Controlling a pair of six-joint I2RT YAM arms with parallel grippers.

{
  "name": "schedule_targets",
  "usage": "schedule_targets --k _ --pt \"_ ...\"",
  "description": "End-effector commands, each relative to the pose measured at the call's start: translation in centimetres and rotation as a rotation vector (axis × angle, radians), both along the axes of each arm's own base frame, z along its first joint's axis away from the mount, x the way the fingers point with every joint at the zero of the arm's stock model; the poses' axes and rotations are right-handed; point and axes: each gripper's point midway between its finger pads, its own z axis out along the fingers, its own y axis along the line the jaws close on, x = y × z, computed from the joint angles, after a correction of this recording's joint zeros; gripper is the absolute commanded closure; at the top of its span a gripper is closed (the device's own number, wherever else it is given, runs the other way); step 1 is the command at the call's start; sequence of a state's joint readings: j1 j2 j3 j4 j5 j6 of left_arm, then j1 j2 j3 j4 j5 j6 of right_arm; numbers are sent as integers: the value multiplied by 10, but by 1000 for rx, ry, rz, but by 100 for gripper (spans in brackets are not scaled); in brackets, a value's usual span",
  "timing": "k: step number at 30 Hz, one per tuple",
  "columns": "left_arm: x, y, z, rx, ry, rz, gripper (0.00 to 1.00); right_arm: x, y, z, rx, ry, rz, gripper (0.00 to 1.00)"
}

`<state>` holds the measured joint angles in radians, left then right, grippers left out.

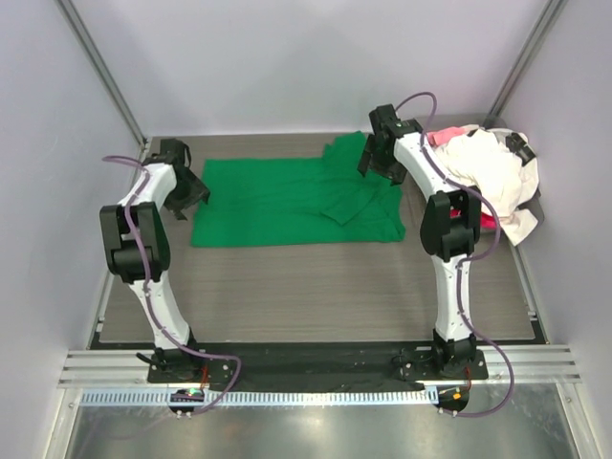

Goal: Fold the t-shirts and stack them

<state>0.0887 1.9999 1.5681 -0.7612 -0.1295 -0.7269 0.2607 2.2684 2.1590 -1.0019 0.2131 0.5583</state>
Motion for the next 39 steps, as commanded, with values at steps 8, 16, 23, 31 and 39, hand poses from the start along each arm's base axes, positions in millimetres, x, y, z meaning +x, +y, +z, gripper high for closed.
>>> schedule_targets --k 8,16,23,31,39 --pt "-84 -2 24 -64 -124 84 27 -120 -33 -5 36 37 -22 28" --pt "-98 -12 0 -122 -173 105 30 -142 -41 -40 121 59 -18 37" --pt "-100 -13 -24 -124 -149 109 31 -137 -52 -65 71 85 -18 43" --pt "-90 -11 -47 -124 -125 114 38 -136 -55 -91 55 119 -16 61" --pt "-47 -8 -24 -140 -163 106 99 -109 -49 -80 67 108 -3 99"
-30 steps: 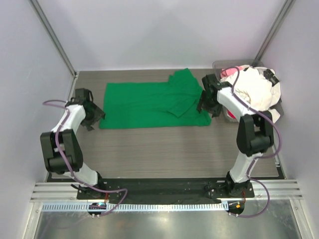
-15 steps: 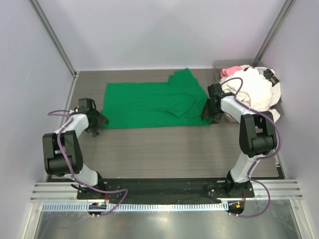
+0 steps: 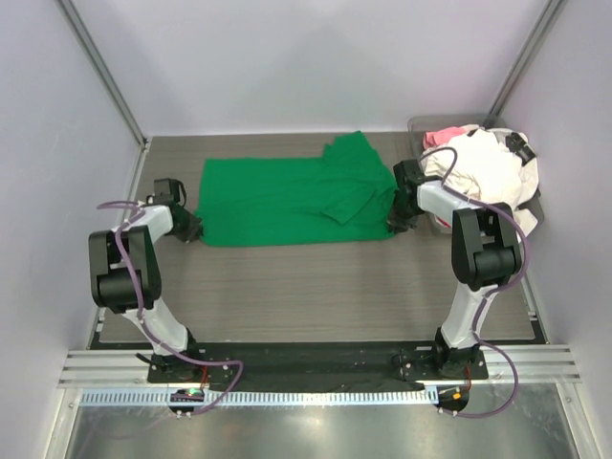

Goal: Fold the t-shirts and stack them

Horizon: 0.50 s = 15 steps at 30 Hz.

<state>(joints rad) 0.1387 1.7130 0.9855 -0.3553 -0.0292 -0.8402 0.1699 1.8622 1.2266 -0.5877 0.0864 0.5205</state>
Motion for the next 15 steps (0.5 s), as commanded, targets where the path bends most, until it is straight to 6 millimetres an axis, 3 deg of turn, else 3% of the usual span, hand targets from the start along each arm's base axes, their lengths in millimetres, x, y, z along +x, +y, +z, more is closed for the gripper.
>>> schedule_targets --k 1,2,3,5,6,7,9,10,11,13,14,15 --pt "27 0 22 -16 -39 -9 100 29 1 16 -11 -33 13 99" --pt "32 1 34 -12 -52 -15 100 53 4 46 -8 -101 16 99" --pt "42 3 58 1 -77 -29 100 56 0 61 -30 -112 12 99" --pt "44 13 85 55 -104 -16 100 74 -5 105 -49 -212 -5 99" --pt "40 15 104 73 -123 -19 100 71 -7 124 -54 -238 -11 99" --pt "36 17 110 83 -126 -18 100 69 -9 132 -55 -246 -17 99" --pt "24 18 117 95 -117 -19 100 50 -12 135 -54 -227 -22 99" --pt "11 17 103 90 -75 -22 100 42 -14 129 -57 -214 -27 99" --pt "3 15 97 88 -59 -24 100 20 -15 103 -54 -147 -27 99" --pt "-12 13 82 81 -37 -23 100 5 -14 93 -31 -152 -45 99" --pt "-28 9 61 64 7 -21 100 -17 -15 68 -26 -85 -46 99" --pt "-35 6 53 45 24 -21 100 -24 -14 60 -13 -75 -59 99"
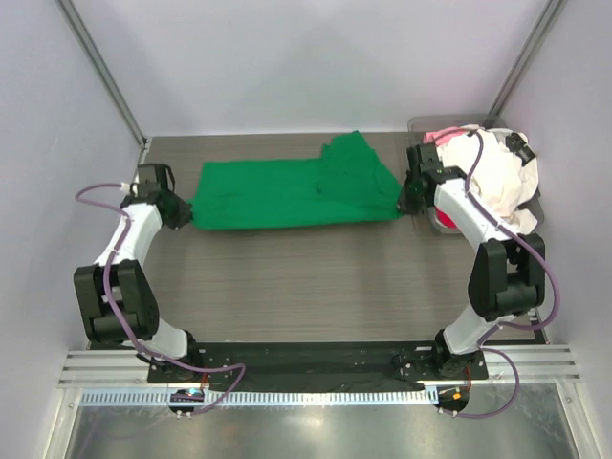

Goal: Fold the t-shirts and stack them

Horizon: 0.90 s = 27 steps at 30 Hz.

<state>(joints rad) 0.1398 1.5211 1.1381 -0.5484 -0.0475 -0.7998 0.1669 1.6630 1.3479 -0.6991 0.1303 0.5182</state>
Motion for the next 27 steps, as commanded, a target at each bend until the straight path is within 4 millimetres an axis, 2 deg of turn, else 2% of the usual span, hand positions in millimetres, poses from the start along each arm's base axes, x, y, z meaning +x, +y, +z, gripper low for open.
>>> schedule_targets --k 1,2,7,10,11,12,13,14,15,17,18,20,22,23,24,25,26,27 --pt "-51 -3 -52 -19 175 9 100 -51 -7 -48 8 142 -45 99" --pt "-67 -7 -69 -40 219 21 100 -68 -9 -64 8 191 -51 99" --pt "-102 -18 -93 -98 285 62 100 -102 -12 -84 28 248 -114 99" --pt "-116 -21 -94 -109 293 87 97 -125 -12 -91 53 275 -156 80" --pt "-121 -21 -90 -107 285 94 94 -128 -11 -88 62 260 -162 55" --pt "-127 -21 -90 -109 289 100 87 -132 -11 -87 69 259 -169 42" --pt "-131 -22 -89 -113 289 103 83 -136 -11 -87 81 260 -177 33" --pt "-137 -25 -87 -123 297 99 74 -143 -11 -90 84 269 -189 23" --pt "-137 -27 -78 -127 260 95 47 -146 -11 -84 93 248 -192 21" --pt "-148 -30 -73 -137 258 100 31 -148 -11 -77 101 224 -193 19" --pt "-148 -30 -68 -134 242 98 25 -148 -11 -69 107 194 -187 19" --pt "-147 -29 -45 -118 181 78 23 -135 -4 -47 118 125 -152 20" --pt "-143 -37 -23 -136 111 16 23 -122 2 -24 114 53 -100 20" --pt "-137 -38 -9 -118 72 -37 22 -105 12 -1 129 -15 -65 19" --pt "-135 -44 -1 -117 47 -86 21 -93 17 10 132 -52 -15 19" --pt "-135 -44 8 -92 28 -127 21 -81 24 9 133 -41 18 19" --pt "-138 -43 16 -55 37 -177 21 -59 34 33 149 -89 56 19" --pt "-141 -43 19 -30 48 -209 21 -46 39 39 145 -99 84 18"
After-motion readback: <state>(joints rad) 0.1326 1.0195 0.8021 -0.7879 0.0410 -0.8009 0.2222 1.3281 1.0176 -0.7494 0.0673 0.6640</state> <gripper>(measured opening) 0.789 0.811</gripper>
